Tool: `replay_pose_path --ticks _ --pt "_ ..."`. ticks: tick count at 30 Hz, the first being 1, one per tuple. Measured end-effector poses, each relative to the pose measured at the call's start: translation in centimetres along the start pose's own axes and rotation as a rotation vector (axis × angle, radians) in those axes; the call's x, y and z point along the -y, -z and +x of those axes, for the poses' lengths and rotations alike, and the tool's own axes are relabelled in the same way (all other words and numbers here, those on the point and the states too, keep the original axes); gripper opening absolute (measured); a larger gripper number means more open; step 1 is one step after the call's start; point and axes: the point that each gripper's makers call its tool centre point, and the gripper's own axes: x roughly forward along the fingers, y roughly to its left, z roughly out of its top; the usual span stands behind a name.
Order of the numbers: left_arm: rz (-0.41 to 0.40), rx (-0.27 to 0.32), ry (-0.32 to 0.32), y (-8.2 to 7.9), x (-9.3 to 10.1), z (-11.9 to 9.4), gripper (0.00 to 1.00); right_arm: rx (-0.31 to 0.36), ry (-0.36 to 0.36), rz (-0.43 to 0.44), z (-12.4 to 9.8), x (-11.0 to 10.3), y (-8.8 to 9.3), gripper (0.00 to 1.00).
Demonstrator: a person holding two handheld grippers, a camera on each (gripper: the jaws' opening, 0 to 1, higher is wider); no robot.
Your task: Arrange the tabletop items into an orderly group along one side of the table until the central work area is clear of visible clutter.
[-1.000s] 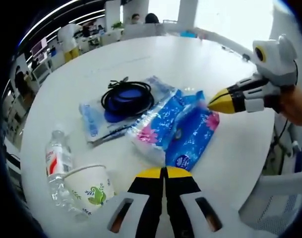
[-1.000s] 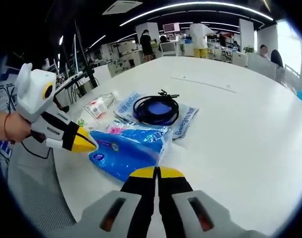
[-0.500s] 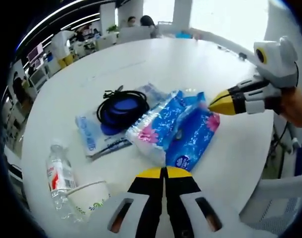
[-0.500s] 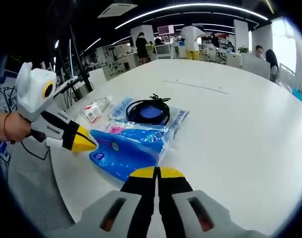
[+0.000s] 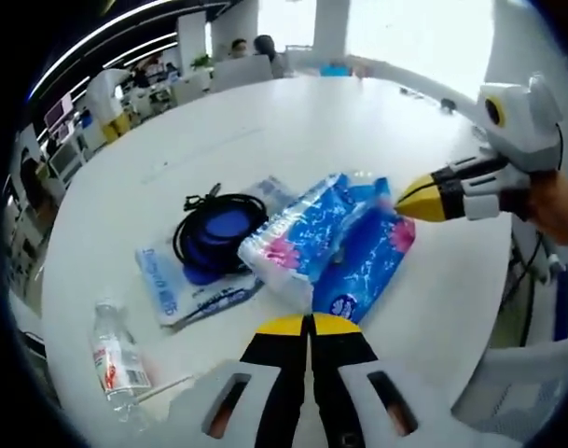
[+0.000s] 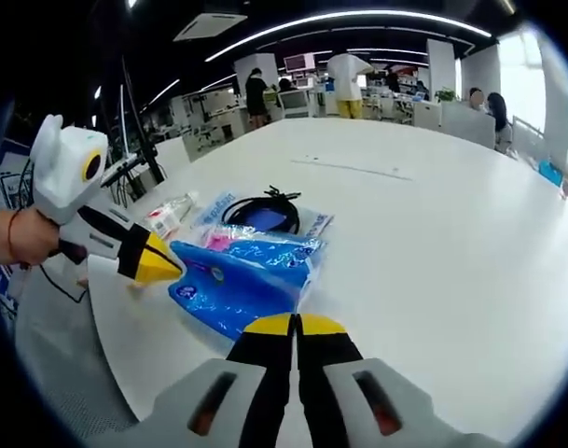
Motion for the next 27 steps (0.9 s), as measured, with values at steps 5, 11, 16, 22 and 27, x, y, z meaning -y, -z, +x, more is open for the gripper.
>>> replay_pose_path --ticks 5,11,16,22,27 --pt "0.020 0.007 0.011 -1.0 0.6 0.3 0.00 0.006 0.013 0.006 -0.5 0.7 -0.1 0.00" --pt "0.032 0.013 0.022 -1.9 1.0 0.8 0.00 0.011 0.033 0.012 -1.1 1.7 -0.3 0.00" --pt "0.041 0.019 0.034 -2.9 1.2 1.2 0.00 0.015 0.047 0.018 -1.4 2.4 -0.4 0.00" --pt "0.052 0.027 0.043 -4.0 1.3 1.6 0.00 0.017 0.061 0.022 -1.5 3.3 -0.5 0.00" --pt "0.057 0.030 0.054 -4.7 1.5 2.1 0.00 0.022 0.073 0.028 -1.7 4.0 -0.7 0.00"
